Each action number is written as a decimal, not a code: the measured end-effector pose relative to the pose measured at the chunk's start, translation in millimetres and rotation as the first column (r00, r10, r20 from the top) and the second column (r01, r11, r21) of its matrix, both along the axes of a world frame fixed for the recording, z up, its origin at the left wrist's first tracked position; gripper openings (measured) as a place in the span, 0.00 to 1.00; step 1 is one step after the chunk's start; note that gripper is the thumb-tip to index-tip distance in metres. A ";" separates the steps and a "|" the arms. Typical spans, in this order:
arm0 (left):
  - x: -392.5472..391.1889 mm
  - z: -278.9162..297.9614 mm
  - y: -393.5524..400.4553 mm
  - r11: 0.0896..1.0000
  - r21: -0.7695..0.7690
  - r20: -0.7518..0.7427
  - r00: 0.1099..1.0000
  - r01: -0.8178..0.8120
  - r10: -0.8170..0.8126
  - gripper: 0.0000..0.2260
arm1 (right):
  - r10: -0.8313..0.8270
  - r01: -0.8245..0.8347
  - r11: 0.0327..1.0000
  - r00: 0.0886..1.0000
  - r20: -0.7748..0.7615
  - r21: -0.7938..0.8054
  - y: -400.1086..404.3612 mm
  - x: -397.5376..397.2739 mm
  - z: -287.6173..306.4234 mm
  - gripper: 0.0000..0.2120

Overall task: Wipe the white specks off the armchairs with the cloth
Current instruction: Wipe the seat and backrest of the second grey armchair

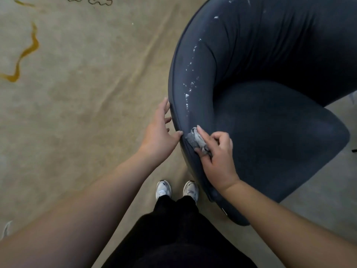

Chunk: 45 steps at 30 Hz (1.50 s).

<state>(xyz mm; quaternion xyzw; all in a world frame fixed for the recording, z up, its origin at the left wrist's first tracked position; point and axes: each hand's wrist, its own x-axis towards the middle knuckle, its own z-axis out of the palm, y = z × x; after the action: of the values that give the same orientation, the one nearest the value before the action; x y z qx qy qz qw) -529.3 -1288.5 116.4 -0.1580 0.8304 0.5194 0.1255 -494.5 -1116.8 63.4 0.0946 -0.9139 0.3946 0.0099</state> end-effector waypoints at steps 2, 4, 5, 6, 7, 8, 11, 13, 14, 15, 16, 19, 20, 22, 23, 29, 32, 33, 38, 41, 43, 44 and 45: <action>-4.8 0.8 0.4 1.000 0.006 0.001 1.000 0.003 -0.003 0.41 | 0.007 -0.007 1.000 1.000 -0.012 0.021 -10.6 -26.4 1.6 0.26; -11.1 0.6 -0.1 1.000 0.010 0.016 1.000 -0.004 0.004 0.40 | -0.019 0.019 1.000 1.000 0.003 0.024 -25.3 -66.1 4.6 0.25; -14.2 0.2 -1.0 1.000 0.017 0.028 0.999 -0.016 0.016 0.40 | -0.040 0.040 0.999 0.999 0.021 0.022 -30.5 -84.5 5.7 0.24; -17.3 0.2 -2.5 0.999 0.026 0.037 0.999 -0.031 0.030 0.40 | -0.059 0.059 0.998 0.998 0.034 0.018 -33.3 -96.8 5.5 0.25; -20.2 0.1 -4.3 0.998 0.040 0.042 0.998 -0.042 0.040 0.40 | -0.072 0.072 0.997 0.997 0.029 0.009 -34.3 -100.2 5.2 0.25; -23.0 0.7 -6.4 0.997 0.056 0.047 0.998 -0.047 0.045 0.40 | -0.078 0.078 0.997 0.997 0.015 -0.001 -32.9 -94.5 5.3 0.26; -34.7 2.2 -14.3 0.996 0.084 0.059 0.998 -0.024 0.019 0.39 | -0.072 0.072 0.997 0.997 -0.013 -0.006 -21.4 -52.3 1.8 0.28; -44.2 2.1 -20.4 0.996 0.092 0.067 0.998 0.007 -0.013 0.38 | -0.098 0.098 0.995 0.995 -0.020 0.013 -19.6 -38.4 -0.4 0.30; -49.0 1.5 -23.2 0.995 0.095 0.073 0.997 0.017 -0.024 0.38 | -0.113 0.113 0.993 0.993 -0.024 0.024 -22.2 -43.8 -1.6 0.31; -53.5 0.6 -25.6 0.995 0.099 0.078 0.997 0.021 -0.029 0.37 | -0.123 0.124 0.992 0.992 -0.034 0.031 -26.5 -56.2 -1.2 0.30; -58.2 0.2 -28.0 0.995 0.102 0.077 0.997 0.021 -0.029 0.37 | -0.135 0.137 0.990 0.990 -0.039 0.035 -33.2 -72.8 -0.1 0.29; -75.0 -0.7 -35.5 0.994 0.111 0.068 0.997 0.019 -0.027 0.37 | -0.190 0.190 0.981 0.982 -0.014 0.042 -52.3 -126.4 6.9 0.25; -80.7 0.1 -38.2 0.993 0.115 0.067 0.997 0.026 -0.034 0.37 | -0.207 0.207 0.978 0.978 -0.006 0.040 -55.4 -135.6 8.2 0.25; -92.7 1.6 -43.5 0.992 0.114 0.062 0.996 0.057 -0.064 0.37 | -0.231 0.232 0.972 0.972 -0.027 0.043 -56.7 -131.3 9.9 0.27; -98.6 2.5 -46.2 0.991 0.111 0.062 0.994 0.079 -0.086 0.38 | -0.231 0.233 0.971 0.972 -0.047 0.050 -55.6 -120.2 10.2 0.28; -127.3 4.5 -53.3 0.975 0.118 0.073 0.978 0.188 -0.197 0.40 | -0.276 0.280 0.956 0.960 -0.053 0.085 -61.7 -111.4 9.3 0.32; -138.8 2.5 -54.0 0.968 0.121 0.058 0.972 0.218 -0.226 0.40 | -0.348 0.352 0.933 0.935 -0.065 0.072 -72.2 -155.4 10.1 0.29; -142.4 2.3 -54.5 0.966 0.117 0.055 0.970 0.229 -0.237 0.39 | -0.369 0.372 0.926 0.928 -0.055 0.060 -73.7 -164.9 10.0 0.28; -161.0 2.9 -60.2 0.953 0.085 0.042 0.954 0.292 -0.296 0.38 | -0.381 0.385 0.921 0.922 -0.066 0.063 -74.9 -139.0 13.2 0.30; -172.9 5.3 -63.5 0.945 0.085 0.039 0.947 0.314 -0.318 0.39 | -0.318 0.324 0.941 0.946 -0.069 0.103 -77.6 -112.8 16.9 0.31; -179.1 7.0 -64.3 0.943 0.095 0.045 0.945 0.319 -0.324 0.39 | -0.340 0.345 0.933 0.938 -0.062 0.101 -80.0 -119.9 19.1 0.30; -181.9 7.1 -63.9 0.942 0.099 0.047 0.944 0.320 -0.326 0.39 | -0.357 0.362 0.927 0.932 -0.066 0.095 -80.9 -130.7 19.0 0.29; -184.3 6.7 -63.5 0.942 0.101 0.047 0.944 0.321 -0.326 0.39 | -0.374 0.380 0.921 0.924 -0.073 0.087 -81.6 -145.4 18.6 0.29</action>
<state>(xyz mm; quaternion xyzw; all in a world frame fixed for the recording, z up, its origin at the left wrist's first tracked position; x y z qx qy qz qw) -713.5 -1352.0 123.1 -0.0298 0.8158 0.5242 0.2424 -639.9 -1198.4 82.0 -0.0718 -0.9329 0.3365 0.1062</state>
